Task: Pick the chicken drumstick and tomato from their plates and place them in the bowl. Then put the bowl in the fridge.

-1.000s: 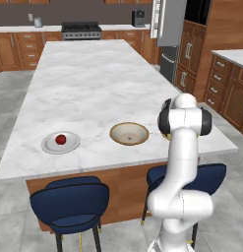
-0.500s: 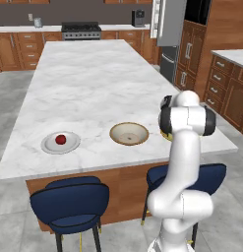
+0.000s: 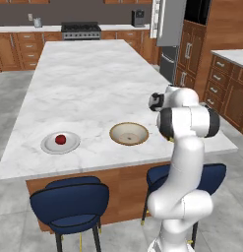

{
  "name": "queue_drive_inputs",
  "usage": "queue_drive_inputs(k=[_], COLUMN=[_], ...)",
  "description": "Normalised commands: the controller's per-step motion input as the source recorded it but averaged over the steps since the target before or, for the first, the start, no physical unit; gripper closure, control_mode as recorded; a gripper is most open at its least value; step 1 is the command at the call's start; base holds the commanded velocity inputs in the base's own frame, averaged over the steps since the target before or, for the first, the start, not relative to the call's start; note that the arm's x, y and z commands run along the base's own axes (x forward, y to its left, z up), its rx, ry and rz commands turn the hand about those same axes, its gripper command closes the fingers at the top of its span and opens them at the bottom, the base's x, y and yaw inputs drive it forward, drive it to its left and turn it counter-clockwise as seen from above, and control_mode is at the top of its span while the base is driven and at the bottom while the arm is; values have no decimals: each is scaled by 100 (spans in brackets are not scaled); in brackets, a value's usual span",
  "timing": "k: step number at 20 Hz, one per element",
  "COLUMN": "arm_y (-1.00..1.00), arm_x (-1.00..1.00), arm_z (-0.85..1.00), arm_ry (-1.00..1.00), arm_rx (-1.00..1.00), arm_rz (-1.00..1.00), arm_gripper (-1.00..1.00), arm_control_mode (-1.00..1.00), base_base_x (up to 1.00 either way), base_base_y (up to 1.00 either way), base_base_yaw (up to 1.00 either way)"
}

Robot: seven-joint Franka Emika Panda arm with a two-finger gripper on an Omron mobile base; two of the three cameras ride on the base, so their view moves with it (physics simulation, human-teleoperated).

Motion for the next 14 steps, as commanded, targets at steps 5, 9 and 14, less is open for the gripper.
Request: queue_drive_inputs(k=[5,9,14], arm_y=[88,88,84], arm_x=[-18,-12,7], arm_z=[22,4,-6], arm_ry=[-13,-15,-6], arm_rx=[3,7,5], arm_rz=[5,0,-3], arm_gripper=[100,100,100], arm_control_mode=[-100,-100,-100], base_base_x=[0,0,0], base_base_y=[0,0,0], base_base_yaw=[0,0,0])
